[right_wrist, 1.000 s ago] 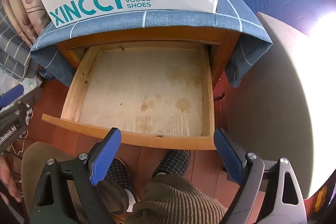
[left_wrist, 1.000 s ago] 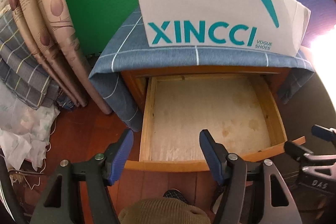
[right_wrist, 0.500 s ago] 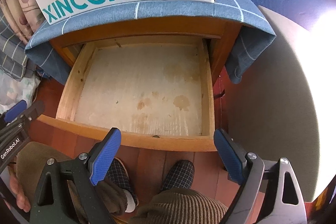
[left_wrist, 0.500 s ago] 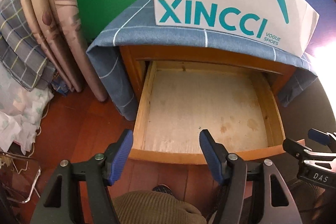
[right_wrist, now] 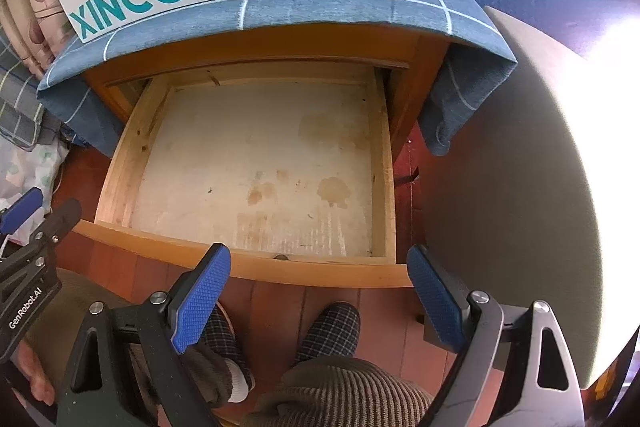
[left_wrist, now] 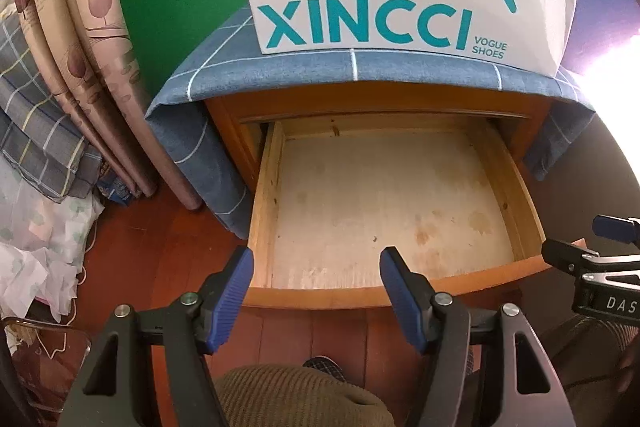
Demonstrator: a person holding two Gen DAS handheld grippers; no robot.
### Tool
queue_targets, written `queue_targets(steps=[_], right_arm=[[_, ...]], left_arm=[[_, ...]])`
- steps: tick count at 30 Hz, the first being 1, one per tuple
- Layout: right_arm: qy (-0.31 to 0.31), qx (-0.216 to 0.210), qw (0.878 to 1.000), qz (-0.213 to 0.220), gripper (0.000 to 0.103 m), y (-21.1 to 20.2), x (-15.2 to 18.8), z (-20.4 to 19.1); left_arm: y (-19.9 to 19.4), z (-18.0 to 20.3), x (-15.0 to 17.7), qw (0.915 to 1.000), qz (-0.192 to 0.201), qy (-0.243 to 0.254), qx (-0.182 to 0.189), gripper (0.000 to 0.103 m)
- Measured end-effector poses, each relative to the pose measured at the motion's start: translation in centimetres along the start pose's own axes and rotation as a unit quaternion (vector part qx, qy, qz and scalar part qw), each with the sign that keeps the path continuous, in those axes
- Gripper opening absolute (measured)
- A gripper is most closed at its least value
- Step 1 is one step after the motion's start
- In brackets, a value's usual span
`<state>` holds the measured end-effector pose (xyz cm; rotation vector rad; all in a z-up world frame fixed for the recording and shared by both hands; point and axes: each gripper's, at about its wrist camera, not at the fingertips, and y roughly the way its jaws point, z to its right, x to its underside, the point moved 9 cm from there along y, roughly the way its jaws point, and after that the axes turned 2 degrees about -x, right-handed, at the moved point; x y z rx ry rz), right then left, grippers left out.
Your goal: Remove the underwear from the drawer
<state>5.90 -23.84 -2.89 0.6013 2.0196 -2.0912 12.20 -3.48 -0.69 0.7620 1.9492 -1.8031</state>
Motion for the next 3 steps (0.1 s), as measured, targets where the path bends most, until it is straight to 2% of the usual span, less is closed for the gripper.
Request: queue_targets(steps=[3], right_arm=[[0.002,-0.001,1.0,0.0,0.088,-0.06,-0.04,0.2]], left_arm=[[0.26,0.0,0.1,1.0,-0.008,-0.001,0.002,0.067]])
